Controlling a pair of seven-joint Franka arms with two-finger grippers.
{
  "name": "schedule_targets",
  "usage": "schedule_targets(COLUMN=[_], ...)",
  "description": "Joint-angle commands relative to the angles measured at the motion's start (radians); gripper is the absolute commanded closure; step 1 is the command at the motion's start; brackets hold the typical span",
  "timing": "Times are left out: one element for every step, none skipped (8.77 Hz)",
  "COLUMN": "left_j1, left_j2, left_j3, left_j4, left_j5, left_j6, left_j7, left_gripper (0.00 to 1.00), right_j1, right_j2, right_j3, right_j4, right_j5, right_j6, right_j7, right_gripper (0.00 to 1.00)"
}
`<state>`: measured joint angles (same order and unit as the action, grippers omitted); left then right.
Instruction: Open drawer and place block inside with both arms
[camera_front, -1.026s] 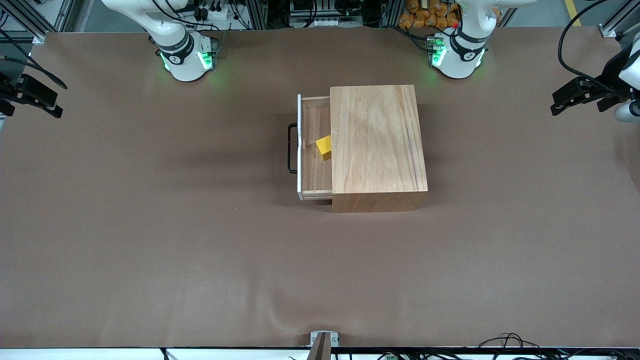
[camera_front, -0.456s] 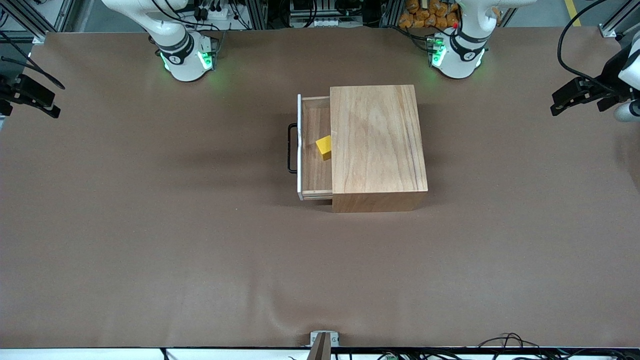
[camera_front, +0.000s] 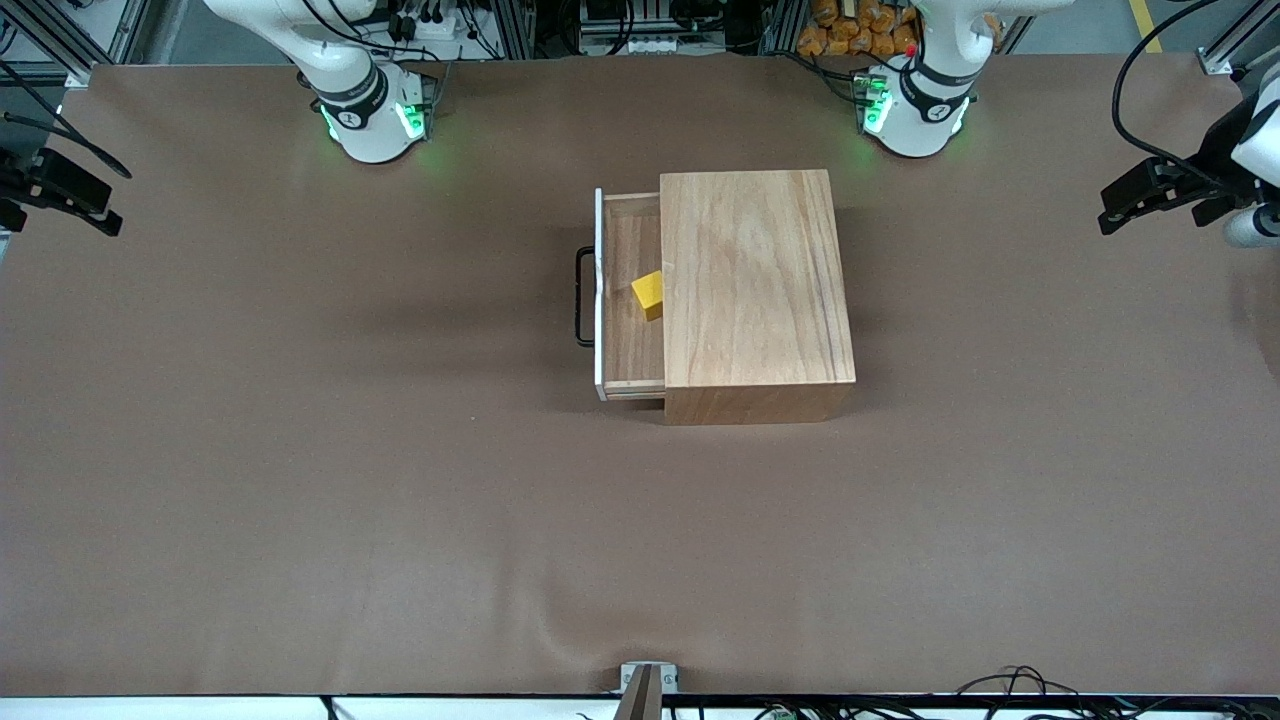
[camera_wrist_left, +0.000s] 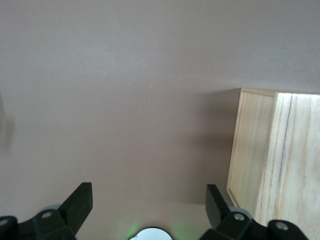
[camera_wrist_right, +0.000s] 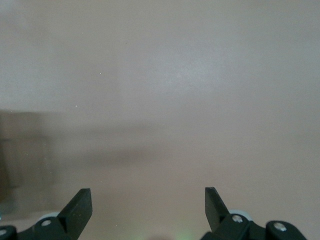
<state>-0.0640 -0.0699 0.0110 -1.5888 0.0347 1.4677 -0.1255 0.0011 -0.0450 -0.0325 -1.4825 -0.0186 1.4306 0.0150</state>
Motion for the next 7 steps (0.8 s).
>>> schedule_targets(left_j1=[-0.008,-0.008,-0.004,-0.002,-0.002,0.001,0.0], left_j2=[0.012,0.012,0.012,0.012,0.01,0.01,0.01], left_j3=[-0.003,-0.002,-0.002,-0.002,-0.002,-0.002,-0.002], left_j4=[0.027,0.027,0.027,0.027,0.027,0.027,0.026], left_j5=[0.028,0.028,0.028,0.028,0.028,0.028,0.028], left_j6=[-0.01,-0.01,-0.012,-0.012,-0.012,-0.012,-0.013], left_j7=[-0.016,-0.014,-0.014,-0.016,-0.016,-0.016,-0.016], left_gripper=[0.0,0.0,0.0,0.0,0.0,0.0,0.0], right_j1=[-0.027,-0.026,-0.026,-0.023,-0.023,-0.023,-0.023], right_j2=[0.011,0.01,0.01,0.011,0.011,0.011,0.011], right_j3=[0.02,0.02,0.02,0.02,0.019,0.02,0.019], right_j4=[0.024,0.024,0.024,0.022,0.022,0.022,0.022], right_j5=[0.016,0.016,0.016,0.016,0.016,0.017,0.017], right_j6=[-0.016,-0.016,-0.016,-0.016,-0.016,-0.016,-0.016], right_j7=[-0.009,-0.01,-0.01,-0.01,-0.01,-0.01,-0.01], right_gripper=[0.0,0.0,0.0,0.0,0.0,0.0,0.0])
